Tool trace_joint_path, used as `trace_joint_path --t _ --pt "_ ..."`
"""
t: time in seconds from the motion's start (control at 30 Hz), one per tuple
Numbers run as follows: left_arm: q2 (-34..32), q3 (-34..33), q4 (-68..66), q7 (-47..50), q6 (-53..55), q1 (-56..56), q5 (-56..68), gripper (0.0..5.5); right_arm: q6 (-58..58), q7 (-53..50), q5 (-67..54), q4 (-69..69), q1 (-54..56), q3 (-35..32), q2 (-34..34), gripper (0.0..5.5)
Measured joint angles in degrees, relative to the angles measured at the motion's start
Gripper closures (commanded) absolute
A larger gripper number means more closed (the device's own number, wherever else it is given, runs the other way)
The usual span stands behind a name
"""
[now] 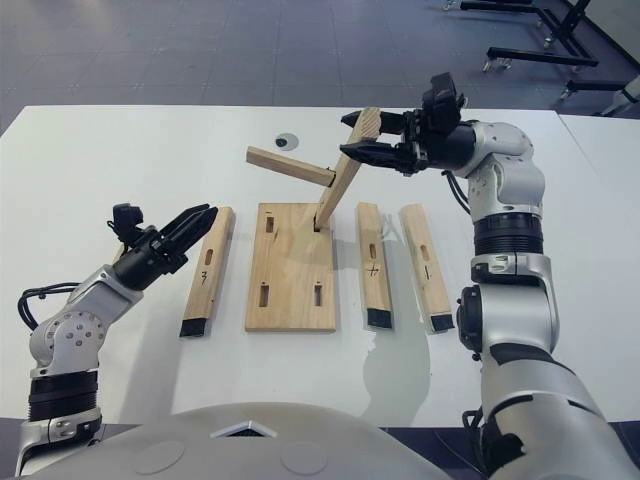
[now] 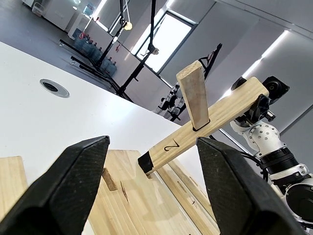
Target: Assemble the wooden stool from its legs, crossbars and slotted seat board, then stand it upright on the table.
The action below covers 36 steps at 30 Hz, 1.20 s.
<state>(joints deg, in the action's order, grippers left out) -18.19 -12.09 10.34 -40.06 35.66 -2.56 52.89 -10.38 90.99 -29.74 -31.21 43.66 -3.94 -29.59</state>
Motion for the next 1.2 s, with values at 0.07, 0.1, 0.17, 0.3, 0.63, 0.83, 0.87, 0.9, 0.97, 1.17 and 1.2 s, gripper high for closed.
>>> trace_joint_path --t 0.07,0.1,0.17,0.3,0.63,0.83,0.87,0.9,0.97,1.17,1.2 --pt "0.00 -0.01 -0.16 -0.14 -0.08 0.00 -0.16 2.24 -0.51 0.51 0.04 0.35 -0.52 0.51 -0.11 3.45" --pt "0.00 -0.02 -0.39 -0.20 -0.14 0.00 -0.28 2.24 -0.86 0.54 0.13 0.35 -0.88 0.97 -0.13 3.45" --pt "0.17 -0.03 -0.62 -0.22 -0.43 0.00 -0.46 2.24 -1.71 0.58 0.01 0.24 -0.89 1.09 -0.48 3.45" --pt "1.05 -0.02 -0.82 -0.19 -1.21 0.00 -0.76 2.24 -2.02 0.68 0.04 -2.15 -0.10 1.76 -0.98 3.45" --pt "2.64 0.12 -1.85 -0.40 -2.33 0.02 -1.77 2.24 -5.80 0.62 1.64 -6.64 3.97 4.18 -1.03 3.45" --pt "3.78 0.48 -2.36 -0.41 -3.08 0.02 -2.21 2.24 -5.52 -2.09 5.10 -9.79 5.68 5.26 -0.84 2.73" --pt "3.85 0.49 -2.38 -0.39 -3.20 0.02 -2.31 2.24 -5.54 -2.91 5.36 -10.53 5.57 5.33 -0.70 2.54" --pt "3.88 0.50 -2.44 -0.36 -3.38 0.02 -2.61 2.24 -6.58 -3.32 4.97 -10.58 5.56 4.79 -0.58 2.29" --pt "3.90 0.51 -2.58 -0.32 -3.56 0.02 -3.08 2.24 -8.97 -3.63 3.60 -9.55 5.52 3.18 -0.56 1.99" --pt "4.15 0.57 -2.78 -0.31 -4.46 -0.05 -4.35 2.24 -13.28 -6.75 0.26 -4.08 1.78 -1.21 -0.69 1.08" --pt "4.15 0.57 -2.79 -0.32 -4.47 -0.05 -4.36 2.24 -14.42 -6.98 -0.47 -3.45 0.99 -1.76 -0.84 1.08"
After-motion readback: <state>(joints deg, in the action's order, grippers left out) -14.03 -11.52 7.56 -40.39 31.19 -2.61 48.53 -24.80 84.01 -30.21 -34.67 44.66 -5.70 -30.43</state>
